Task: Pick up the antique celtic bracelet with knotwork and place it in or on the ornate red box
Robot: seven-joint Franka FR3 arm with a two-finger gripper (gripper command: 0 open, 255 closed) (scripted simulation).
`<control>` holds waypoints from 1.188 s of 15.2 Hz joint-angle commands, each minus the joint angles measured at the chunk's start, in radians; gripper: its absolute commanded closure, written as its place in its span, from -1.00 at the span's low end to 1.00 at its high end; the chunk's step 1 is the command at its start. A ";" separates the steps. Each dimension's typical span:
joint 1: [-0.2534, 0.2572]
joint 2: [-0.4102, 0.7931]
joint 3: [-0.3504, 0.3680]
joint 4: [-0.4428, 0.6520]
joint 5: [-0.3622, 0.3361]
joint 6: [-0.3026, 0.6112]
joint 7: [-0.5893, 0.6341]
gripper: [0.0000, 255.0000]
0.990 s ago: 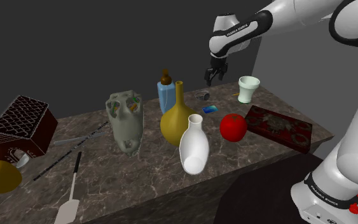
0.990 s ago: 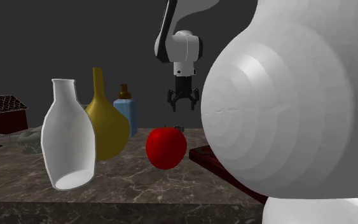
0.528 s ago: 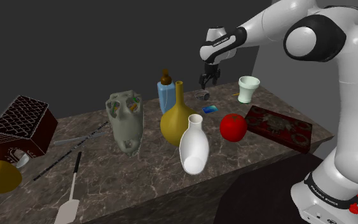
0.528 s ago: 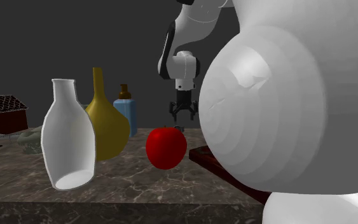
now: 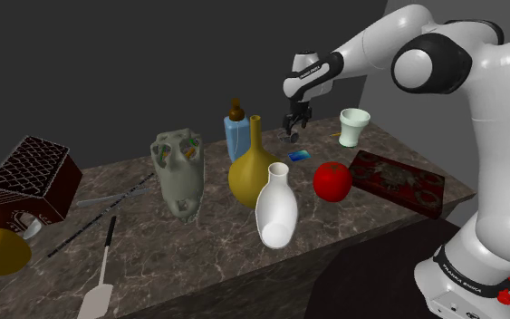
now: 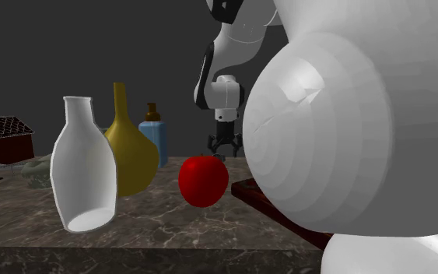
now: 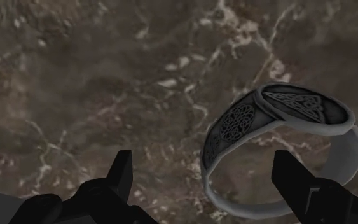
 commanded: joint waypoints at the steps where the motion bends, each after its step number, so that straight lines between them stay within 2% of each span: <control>1: 0.000 0.007 0.001 0.001 0.001 0.006 0.000 -1.00; 8: 0.000 0.007 0.001 0.001 0.001 0.006 0.000 -1.00; 9: 0.000 0.007 0.001 0.001 0.001 0.006 0.000 1.00; 18: 0.000 0.007 0.001 0.001 0.001 0.006 0.000 1.00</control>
